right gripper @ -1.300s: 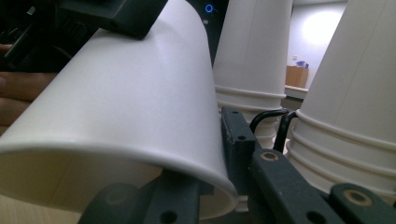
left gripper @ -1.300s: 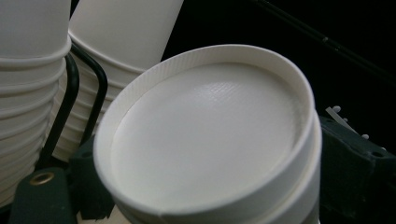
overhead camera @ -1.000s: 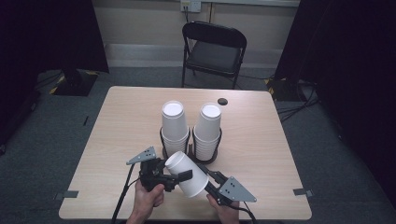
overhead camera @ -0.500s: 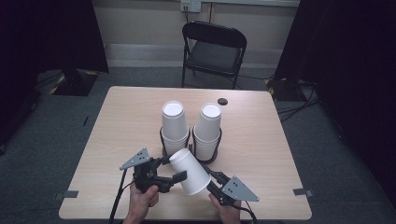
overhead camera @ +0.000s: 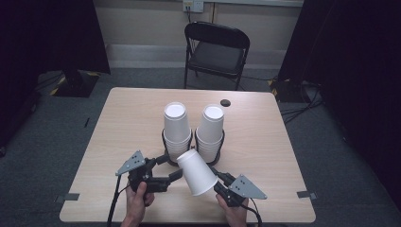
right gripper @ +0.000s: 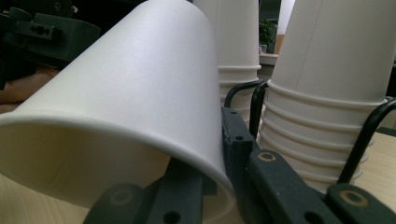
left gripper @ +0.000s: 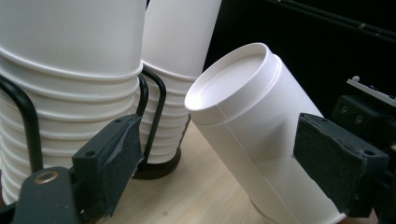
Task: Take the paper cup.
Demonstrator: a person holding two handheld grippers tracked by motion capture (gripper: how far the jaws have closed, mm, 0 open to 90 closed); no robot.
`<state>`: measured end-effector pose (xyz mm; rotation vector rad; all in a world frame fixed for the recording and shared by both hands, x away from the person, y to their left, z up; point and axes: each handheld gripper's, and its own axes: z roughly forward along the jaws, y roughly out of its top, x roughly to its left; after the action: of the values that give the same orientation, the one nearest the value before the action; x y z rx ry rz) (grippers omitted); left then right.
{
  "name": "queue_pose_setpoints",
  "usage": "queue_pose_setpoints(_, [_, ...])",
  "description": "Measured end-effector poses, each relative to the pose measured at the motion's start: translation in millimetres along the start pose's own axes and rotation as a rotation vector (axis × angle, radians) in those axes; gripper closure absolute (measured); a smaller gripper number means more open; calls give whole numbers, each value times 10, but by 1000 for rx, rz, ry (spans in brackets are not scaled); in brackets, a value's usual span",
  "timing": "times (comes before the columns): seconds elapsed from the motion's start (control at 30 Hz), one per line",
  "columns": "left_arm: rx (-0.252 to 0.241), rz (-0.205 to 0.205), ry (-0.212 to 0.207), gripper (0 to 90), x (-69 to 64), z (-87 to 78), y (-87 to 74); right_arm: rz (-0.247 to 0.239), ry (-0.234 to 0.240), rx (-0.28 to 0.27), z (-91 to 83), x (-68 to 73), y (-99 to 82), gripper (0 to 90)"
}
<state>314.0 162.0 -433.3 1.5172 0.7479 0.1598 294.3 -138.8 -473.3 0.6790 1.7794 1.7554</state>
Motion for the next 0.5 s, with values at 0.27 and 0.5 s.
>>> queue_pose_setpoints(0.27, [1,110,57,153,18,-29,-43,49,-4,115,16,-75,32,864])
queue_pose_setpoints(0.5, [14,141,83,153,28,-54,-72,60,27,190,2,-109,89,864])
